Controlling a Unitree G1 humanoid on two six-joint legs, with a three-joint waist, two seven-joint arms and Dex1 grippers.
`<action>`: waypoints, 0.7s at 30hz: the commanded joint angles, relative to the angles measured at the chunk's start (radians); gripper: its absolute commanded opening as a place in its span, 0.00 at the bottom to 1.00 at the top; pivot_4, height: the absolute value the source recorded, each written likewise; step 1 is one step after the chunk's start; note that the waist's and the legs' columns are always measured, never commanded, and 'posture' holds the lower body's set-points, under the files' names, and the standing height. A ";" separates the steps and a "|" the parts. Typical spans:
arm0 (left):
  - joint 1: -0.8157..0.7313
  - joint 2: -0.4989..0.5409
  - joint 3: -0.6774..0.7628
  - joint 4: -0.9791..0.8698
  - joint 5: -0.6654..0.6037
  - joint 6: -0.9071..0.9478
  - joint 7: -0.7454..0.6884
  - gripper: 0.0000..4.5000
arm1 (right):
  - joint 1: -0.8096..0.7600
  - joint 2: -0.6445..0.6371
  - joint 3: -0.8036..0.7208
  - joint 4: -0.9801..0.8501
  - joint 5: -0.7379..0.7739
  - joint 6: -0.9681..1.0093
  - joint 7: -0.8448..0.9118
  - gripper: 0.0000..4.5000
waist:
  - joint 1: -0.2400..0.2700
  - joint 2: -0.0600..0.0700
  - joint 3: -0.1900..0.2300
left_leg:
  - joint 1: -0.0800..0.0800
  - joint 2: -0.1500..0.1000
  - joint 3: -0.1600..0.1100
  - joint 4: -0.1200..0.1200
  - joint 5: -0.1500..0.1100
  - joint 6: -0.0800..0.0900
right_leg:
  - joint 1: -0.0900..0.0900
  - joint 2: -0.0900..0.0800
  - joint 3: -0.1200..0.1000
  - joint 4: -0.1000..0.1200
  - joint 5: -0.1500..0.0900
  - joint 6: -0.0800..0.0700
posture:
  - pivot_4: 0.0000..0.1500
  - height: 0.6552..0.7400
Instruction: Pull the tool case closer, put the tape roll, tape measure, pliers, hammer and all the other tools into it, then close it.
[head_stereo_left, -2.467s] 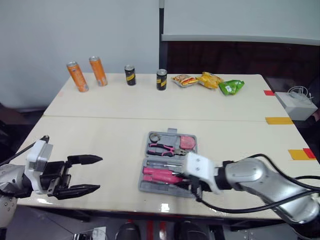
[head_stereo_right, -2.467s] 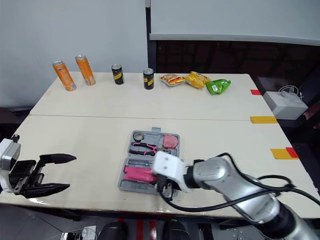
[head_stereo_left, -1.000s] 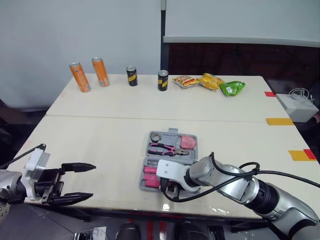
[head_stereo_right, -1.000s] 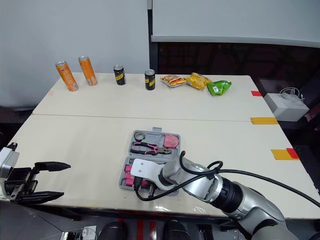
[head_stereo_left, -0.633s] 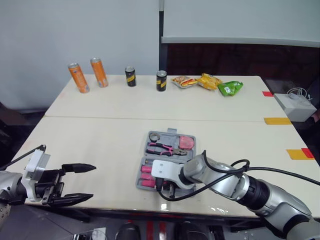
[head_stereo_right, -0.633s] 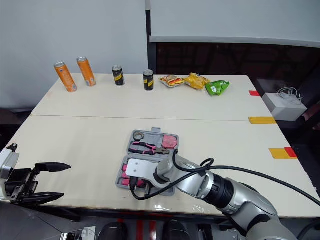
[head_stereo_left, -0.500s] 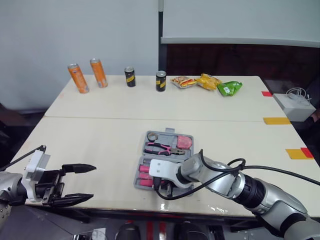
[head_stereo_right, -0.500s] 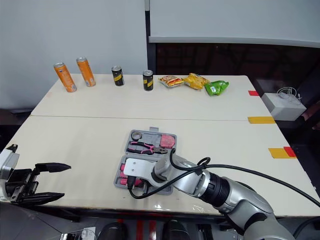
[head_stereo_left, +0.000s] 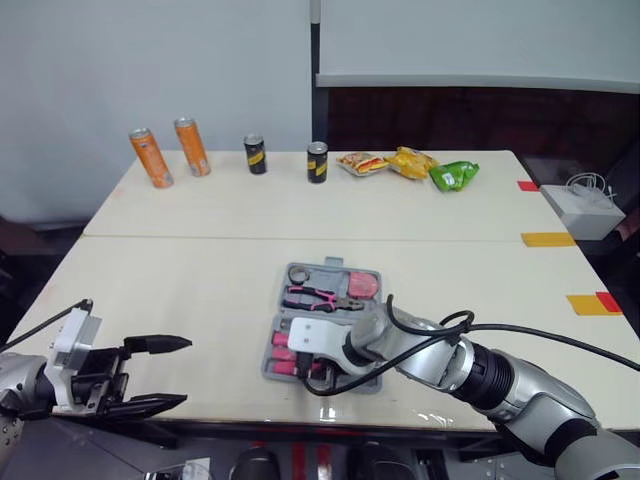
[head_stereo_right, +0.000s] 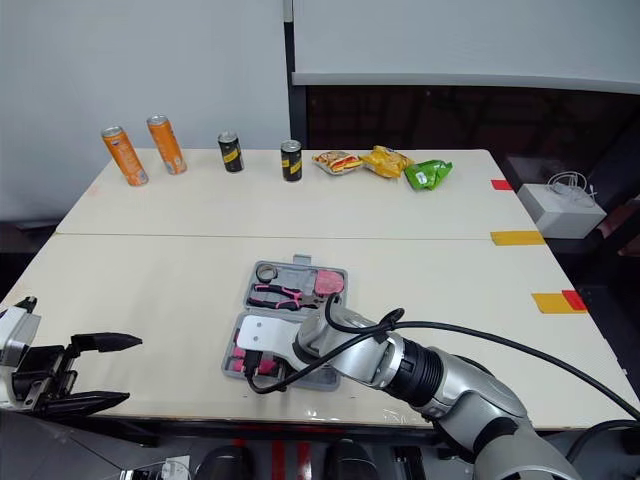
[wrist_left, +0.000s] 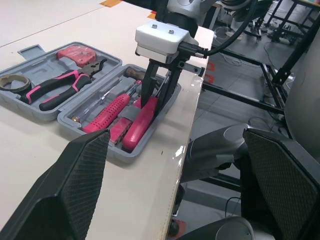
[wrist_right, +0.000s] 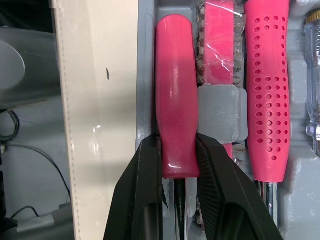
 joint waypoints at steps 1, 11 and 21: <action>-0.003 -0.003 0.038 -0.020 -0.004 -0.012 -0.077 1.00 | -0.013 0.025 0.018 0.020 0.005 -0.016 0.016 0.08 | -0.002 0.000 0.000 | 0.000 0.000 0.000 0.000 0.000 0.000 | 0.000 0.000 0.000 0.000 0.000 0.000 | 1.00 1.00; 0.009 -0.019 0.052 -0.033 0.003 -0.001 -0.075 1.00 | 0.046 0.045 -0.059 0.016 0.024 -0.064 0.023 0.60 | -0.003 -0.001 -0.001 | 0.001 0.000 0.000 0.000 0.000 0.000 | 0.000 0.001 0.001 0.001 0.000 0.000 | 1.00 1.00; 0.006 -0.035 0.056 -0.050 0.005 0.013 -0.063 1.00 | 0.299 -0.013 -0.359 -0.035 0.095 -0.413 0.090 0.60 | 0.009 -0.002 0.000 | -0.001 0.000 0.000 0.000 0.000 0.000 | -0.001 0.000 0.001 -0.001 0.000 -0.001 | 1.00 1.00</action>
